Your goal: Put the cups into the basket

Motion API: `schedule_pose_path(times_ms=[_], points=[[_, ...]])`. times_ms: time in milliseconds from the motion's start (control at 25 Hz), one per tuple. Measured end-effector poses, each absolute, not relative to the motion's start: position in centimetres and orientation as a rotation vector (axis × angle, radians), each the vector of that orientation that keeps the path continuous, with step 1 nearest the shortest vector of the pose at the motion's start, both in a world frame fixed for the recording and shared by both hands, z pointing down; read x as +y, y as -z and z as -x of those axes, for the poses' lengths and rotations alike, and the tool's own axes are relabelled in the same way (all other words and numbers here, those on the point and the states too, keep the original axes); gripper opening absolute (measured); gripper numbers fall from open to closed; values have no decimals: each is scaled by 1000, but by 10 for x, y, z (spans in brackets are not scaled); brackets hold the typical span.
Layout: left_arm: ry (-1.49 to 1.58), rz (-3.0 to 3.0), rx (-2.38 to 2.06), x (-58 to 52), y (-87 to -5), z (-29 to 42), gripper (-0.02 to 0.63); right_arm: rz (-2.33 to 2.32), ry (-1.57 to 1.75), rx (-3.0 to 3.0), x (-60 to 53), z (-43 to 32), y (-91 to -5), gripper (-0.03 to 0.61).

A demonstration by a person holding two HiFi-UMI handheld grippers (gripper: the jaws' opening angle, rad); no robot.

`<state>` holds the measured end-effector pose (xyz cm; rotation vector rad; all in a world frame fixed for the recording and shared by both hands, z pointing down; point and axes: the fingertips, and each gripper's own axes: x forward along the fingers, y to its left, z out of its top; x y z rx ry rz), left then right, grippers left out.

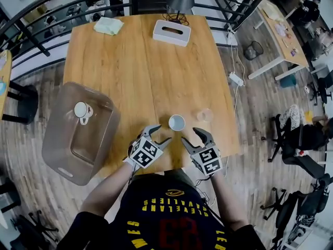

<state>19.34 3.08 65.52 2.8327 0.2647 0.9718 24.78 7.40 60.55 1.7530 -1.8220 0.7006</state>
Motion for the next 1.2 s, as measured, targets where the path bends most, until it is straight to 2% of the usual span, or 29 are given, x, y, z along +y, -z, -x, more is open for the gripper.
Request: schedule_pose_path(times_ms=[240,400,1040,1200], points=[[-1225,-2947,338,28,-692,-206,258,-1327,-545,-1851,64,-250,-672,235],[-1354,-2981,410,20,-707,-213,258,-1233,-516,-1882,54,-256,-693,235],[-1301,-2903,349,20,-710,-235,236,-1104,-427,-2063,24,-249,-693,235],[-1292,-2903,348,20,-709,-236,229,-1100,-420,-2081,20,-248,-693,256]])
